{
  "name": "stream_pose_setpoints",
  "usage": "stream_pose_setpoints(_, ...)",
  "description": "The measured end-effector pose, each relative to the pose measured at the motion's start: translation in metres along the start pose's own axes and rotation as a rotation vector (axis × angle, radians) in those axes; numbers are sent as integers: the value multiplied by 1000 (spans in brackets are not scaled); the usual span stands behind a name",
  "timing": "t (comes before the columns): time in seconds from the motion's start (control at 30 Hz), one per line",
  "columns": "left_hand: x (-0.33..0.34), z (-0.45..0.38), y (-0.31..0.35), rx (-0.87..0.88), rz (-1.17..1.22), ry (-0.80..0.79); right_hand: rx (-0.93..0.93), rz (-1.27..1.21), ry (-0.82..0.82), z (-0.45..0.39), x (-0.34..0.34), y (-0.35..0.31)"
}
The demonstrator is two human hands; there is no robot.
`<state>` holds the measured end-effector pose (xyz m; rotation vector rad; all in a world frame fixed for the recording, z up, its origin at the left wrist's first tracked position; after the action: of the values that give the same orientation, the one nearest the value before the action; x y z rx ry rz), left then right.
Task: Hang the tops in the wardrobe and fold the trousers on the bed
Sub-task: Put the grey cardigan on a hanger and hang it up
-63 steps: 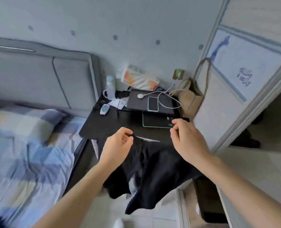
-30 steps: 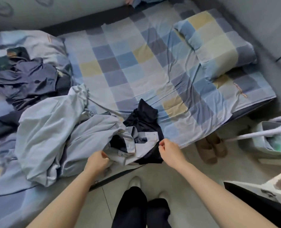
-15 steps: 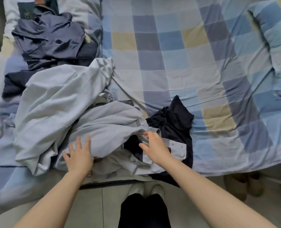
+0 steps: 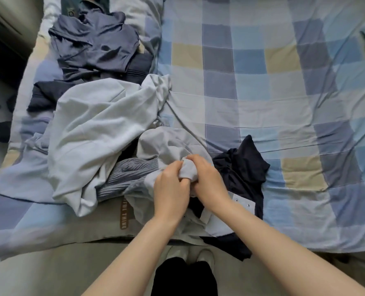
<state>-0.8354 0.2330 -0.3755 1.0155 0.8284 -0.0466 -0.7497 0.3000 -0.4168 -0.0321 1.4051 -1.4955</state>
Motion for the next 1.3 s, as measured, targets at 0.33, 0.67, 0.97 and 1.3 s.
stream_pose_setpoints(0.33,2,2,-14,95,-92,-200,203,-156,40,50,-90,21)
stream_pose_setpoints(0.67,-56,-16,49,38,-93,-287,351,-648,190,77,-195,-76)
stream_pose_setpoints(0.97,-151,-7,214,224,303,-287,266,-617,389,155,-345,-190)
stream_pose_setpoints(1.3,-246,46,377,494,332,-374,67,122,607,251,-430,-232)
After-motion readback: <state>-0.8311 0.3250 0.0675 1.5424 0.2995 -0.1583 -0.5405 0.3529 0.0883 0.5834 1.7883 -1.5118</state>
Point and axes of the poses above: each hand's wrist, its own z-axis away from the middle knuckle, its own x-axis out of the palm, y = z × x, the point moved 2 cm from there along -z, towards the middle knuckle, and after that the axes turned 4 degrees about -y, right-handed, at the moved point
